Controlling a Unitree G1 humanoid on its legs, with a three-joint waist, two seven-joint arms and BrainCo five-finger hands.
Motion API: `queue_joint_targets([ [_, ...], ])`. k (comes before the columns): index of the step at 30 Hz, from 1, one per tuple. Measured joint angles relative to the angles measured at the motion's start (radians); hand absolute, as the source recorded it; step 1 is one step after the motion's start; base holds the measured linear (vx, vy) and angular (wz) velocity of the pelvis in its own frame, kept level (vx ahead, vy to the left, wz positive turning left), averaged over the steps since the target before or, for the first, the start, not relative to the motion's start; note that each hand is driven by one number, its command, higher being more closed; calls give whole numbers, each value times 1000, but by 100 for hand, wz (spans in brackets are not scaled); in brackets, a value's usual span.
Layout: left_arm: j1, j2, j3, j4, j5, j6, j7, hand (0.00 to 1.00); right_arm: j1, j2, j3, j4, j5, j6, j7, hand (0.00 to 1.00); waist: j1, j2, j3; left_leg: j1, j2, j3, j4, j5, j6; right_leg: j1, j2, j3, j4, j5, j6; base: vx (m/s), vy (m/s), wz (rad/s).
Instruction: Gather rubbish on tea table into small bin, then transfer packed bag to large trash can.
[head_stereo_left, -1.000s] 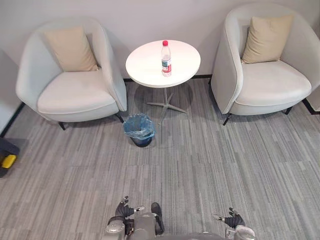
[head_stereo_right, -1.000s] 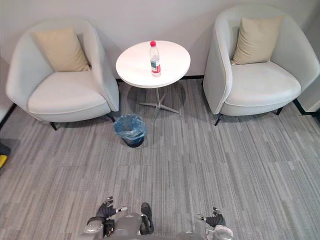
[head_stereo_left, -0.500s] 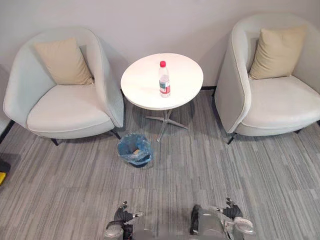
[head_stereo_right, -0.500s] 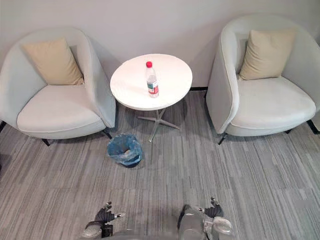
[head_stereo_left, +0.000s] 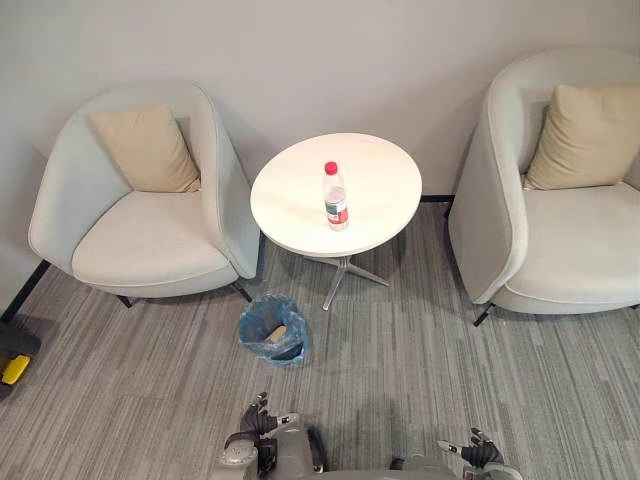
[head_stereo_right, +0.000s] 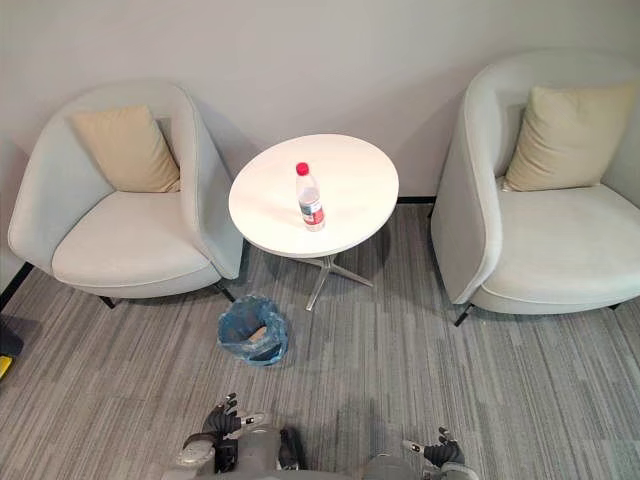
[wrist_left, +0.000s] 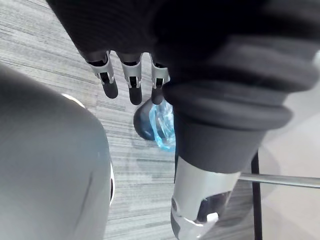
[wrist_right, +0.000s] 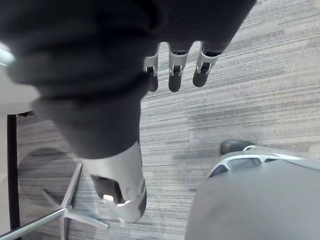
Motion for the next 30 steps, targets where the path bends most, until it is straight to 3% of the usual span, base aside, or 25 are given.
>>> queue_joint_targets([
  [2, -3, 22, -2, 2, 1, 0, 0, 0, -8, 24, 13, -3, 0, -3, -1, 0, -6, -32, -11, 26, -46, 10, -39, -1, 13, 26, -27, 25, -52, 7, 12, 384, 117, 0],
  [3, -6, 36, 3, 2, -2, 1, -2, 0, -21, 33, 14, -3, -2, -3, 0, 0, -8, -50, -5, 7, -53, 8, 2, -21, 41, 38, -35, 25, -75, 21, 27, 282, 74, 18],
  [5, -14, 40, 1, 3, 0, 2, -2, 0, -23, 34, 31, -3, -2, -2, 0, 0, -6, -56, -1, -7, -46, 2, 88, -84, 54, 51, -48, 40, -41, 20, 32, 301, 105, 13],
  [6, -12, 38, 1, 3, 0, 2, -1, 0, -32, 34, 44, -3, -3, -2, 1, 0, 1, -51, -4, 13, -37, 11, 102, -134, 48, 15, -52, 77, 69, 3, 60, 260, 134, -14],
  [7, -13, 39, 1, 3, 0, 2, -1, 0, -39, 33, 44, -3, -4, -3, 2, 0, 5, -52, -5, 25, -34, 16, 100, -145, 44, -13, -58, 92, 135, -7, 75, 227, 127, -45],
  [9, -8, 52, -14, 5, 0, 4, -1, 0, -53, 54, 52, -8, -13, -9, 10, 0, 11, -76, -17, 99, -64, 47, 51, -161, 54, -168, -129, 135, 496, -2, 124, 230, 86, -25],
  [10, -6, 58, -24, 5, 0, 5, -1, 0, -53, 56, 51, -8, -13, -12, 10, 0, 8, -77, -18, 112, -74, 46, 42, -164, 59, -191, -145, 129, 546, -16, 127, 253, 38, 15],
  [11, -3, 58, -41, 5, 0, 6, -1, 0, -57, 55, 52, -8, -15, -12, 10, 0, -5, -86, -23, 144, -83, 31, 26, -168, 61, -211, -158, 106, 590, -45, 98, 257, -8, 34],
  [13, 9, 52, -50, 5, 0, 7, 0, 0, -61, 48, 66, -15, -18, -12, 10, 0, -16, -55, -22, 192, -69, 1, -11, -163, 52, -248, -120, 61, 549, -95, 30, 289, -40, 39],
  [15, 10, 50, -51, 6, 0, 7, 0, 0, -60, 38, 80, -28, -24, -15, 10, 0, -22, -38, -21, 213, -50, -36, -29, -152, 34, -294, -74, 65, 419, -98, 12, 216, -106, 49],
  [16, 9, 51, -51, 6, 1, 7, 0, 0, -60, 38, 80, -28, -24, -15, 9, 0, -26, -42, -22, 213, -50, -51, -29, -150, 31, -299, -67, 80, 358, -89, 12, 185, -161, 69],
  [17, 10, 59, -52, 6, 1, 7, 0, 0, -60, 40, 81, -27, -26, -15, 9, 0, -32, -68, -28, 214, -65, -72, -32, -147, 13, -297, -68, 110, 256, 0, 4, 232, -217, 80],
  [18, 10, 37, -52, 23, 2, 6, -1, 0, -55, 28, 67, -11, -27, -12, 8, 0, -35, -39, -42, 224, -54, -110, -73, -133, -28, -272, -41, 106, 241, 51, -20, 237, -217, 68],
  [23, 21, 8, -49, 29, 3, 6, -2, 0, -33, -2, 39, 5, -34, -7, 8, 0, -40, 10, -51, 270, -5, -146, -152, -101, -74, -198, 18, 53, 152, 65, -42, 131, -139, 24],
  [30, 33, 15, -38, 28, 4, 6, -2, 0, 7, 4, 40, 17, -51, -1, 6, 0, -37, -13, -74, 251, -12, -193, -179, -60, -50, -138, 35, -1, 20, 125, -52, -5, -29, 26],
])
